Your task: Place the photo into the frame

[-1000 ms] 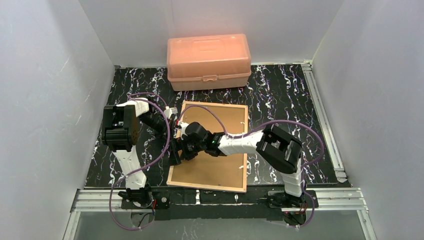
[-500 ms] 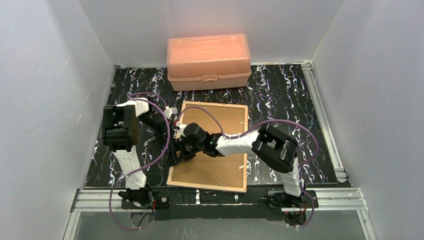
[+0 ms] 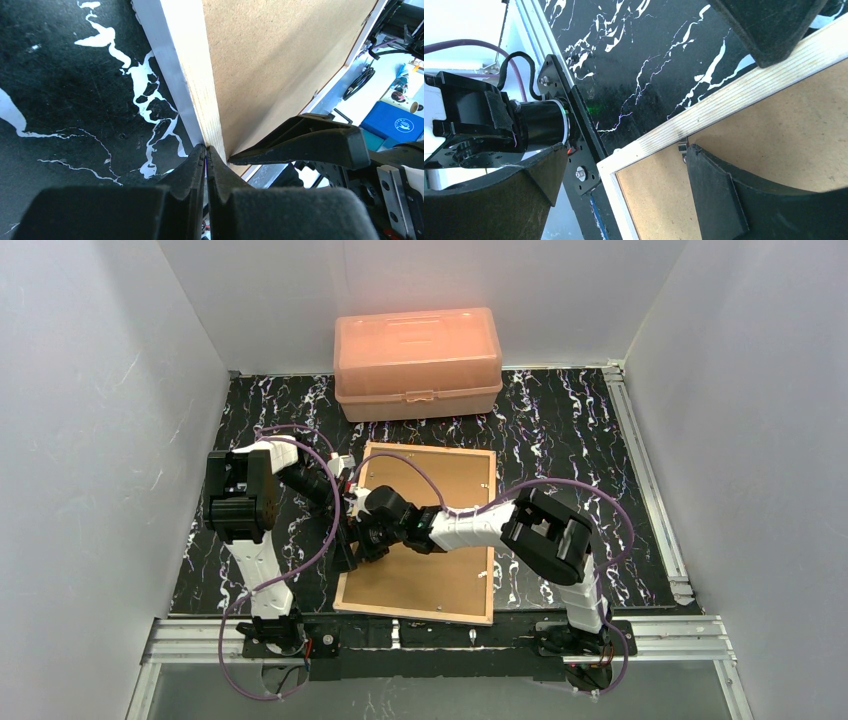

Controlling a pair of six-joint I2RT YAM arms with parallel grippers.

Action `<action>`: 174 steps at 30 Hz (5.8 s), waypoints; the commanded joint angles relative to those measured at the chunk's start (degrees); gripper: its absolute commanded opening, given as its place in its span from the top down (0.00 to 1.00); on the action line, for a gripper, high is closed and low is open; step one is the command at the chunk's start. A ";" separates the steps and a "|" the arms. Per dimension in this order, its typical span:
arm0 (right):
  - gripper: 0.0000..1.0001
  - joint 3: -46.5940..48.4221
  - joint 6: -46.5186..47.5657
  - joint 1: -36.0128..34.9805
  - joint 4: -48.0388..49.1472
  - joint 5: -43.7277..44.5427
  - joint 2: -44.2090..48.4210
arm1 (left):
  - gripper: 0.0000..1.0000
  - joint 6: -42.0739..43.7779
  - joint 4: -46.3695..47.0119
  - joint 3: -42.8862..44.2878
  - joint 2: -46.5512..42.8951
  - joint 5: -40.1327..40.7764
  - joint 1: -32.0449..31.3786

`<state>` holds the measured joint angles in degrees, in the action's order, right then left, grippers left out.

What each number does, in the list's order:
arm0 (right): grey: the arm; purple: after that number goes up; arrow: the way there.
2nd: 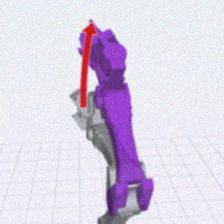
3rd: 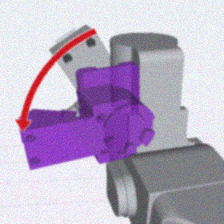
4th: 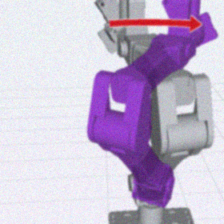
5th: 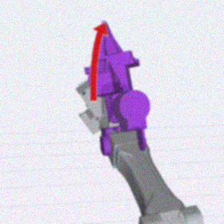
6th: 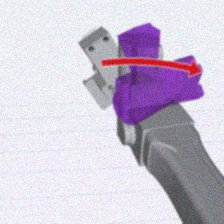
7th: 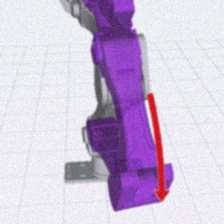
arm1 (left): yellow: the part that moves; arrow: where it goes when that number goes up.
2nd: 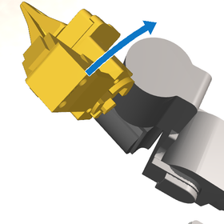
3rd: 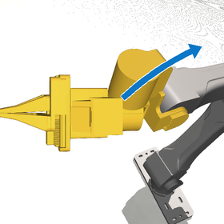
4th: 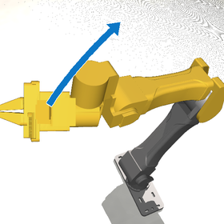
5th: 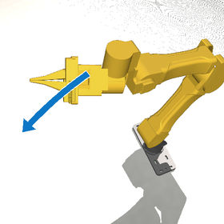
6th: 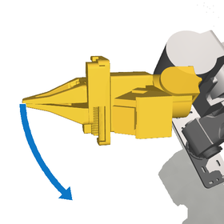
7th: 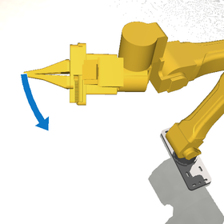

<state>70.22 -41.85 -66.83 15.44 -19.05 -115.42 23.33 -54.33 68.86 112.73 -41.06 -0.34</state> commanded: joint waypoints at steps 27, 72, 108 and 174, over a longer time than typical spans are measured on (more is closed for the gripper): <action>0.01 -4.06 1.65 -2.07 -2.62 5.18 7.75 | 0.98 2.59 -2.54 -1.02 -5.72 1.07 0.25; 0.03 -3.94 -5.16 -6.17 7.26 15.45 0.24 | 0.99 6.99 -3.37 -3.93 -5.79 0.10 0.25; 0.01 -9.17 -0.30 -0.28 0.44 15.70 21.58 | 0.99 20.29 -10.98 -6.02 -14.90 8.05 2.31; 0.01 30.91 7.60 23.84 -31.17 9.95 -10.27 | 1.00 11.52 14.29 -15.74 -19.33 15.10 -35.45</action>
<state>98.96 -35.44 -40.86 -7.20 -4.58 -129.49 36.95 -56.75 46.81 90.61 -25.06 -34.37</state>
